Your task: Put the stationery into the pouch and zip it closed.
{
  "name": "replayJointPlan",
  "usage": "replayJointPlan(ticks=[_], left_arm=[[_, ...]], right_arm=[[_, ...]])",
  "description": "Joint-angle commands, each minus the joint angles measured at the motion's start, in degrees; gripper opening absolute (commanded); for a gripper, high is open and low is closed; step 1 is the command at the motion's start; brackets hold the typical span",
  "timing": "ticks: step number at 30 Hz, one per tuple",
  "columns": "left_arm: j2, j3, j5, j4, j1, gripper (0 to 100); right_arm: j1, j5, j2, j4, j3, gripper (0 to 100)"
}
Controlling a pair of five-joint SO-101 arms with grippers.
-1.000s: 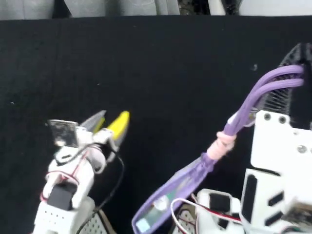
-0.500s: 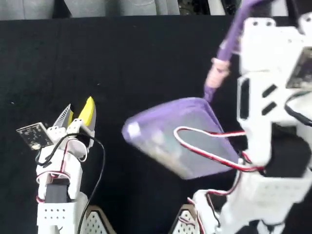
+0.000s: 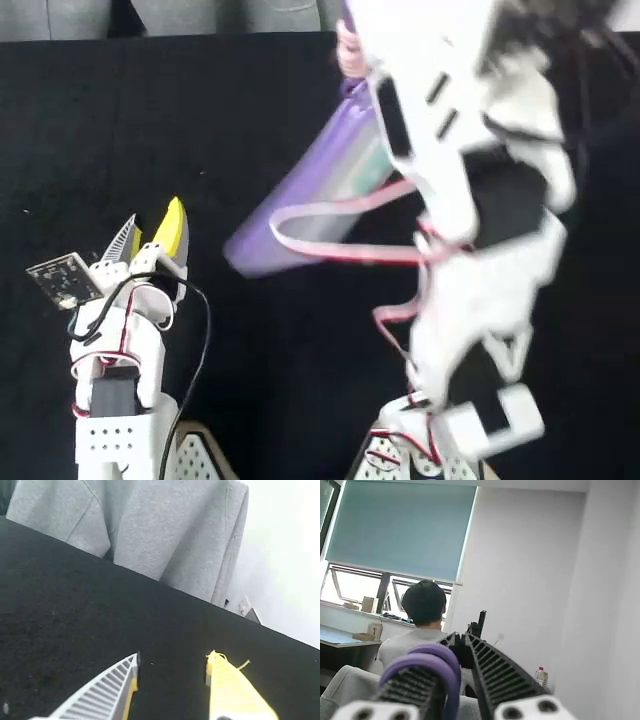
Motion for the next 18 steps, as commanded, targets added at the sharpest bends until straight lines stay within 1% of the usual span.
replayJointPlan(ticks=[1, 4, 6, 8, 12, 18], left_arm=[[-0.35, 1.27, 0.53, -0.35, -1.01, 22], [-0.35, 1.27, 0.53, -0.35, -1.01, 22], [-0.35, 1.27, 0.53, -0.35, -1.01, 22], [-0.35, 1.27, 0.53, -0.35, -1.01, 22], [-0.35, 1.27, 0.53, -0.35, -1.10, 22], [-0.35, 1.10, 0.70, -0.79, -4.09, 22]], right_arm=[[-1.49, 2.46, 13.67, -6.95, -12.26, 1.1], [-2.81, 8.00, 22.55, -10.81, -17.01, 1.1], [-4.04, 11.78, 26.59, -8.35, -20.18, 1.1], [-5.89, 13.89, 29.49, -3.78, -22.99, 1.1], [-9.76, 16.09, 32.84, 0.88, -27.91, 1.1], [-13.89, 22.51, 33.19, 1.23, -31.34, 1.1]])
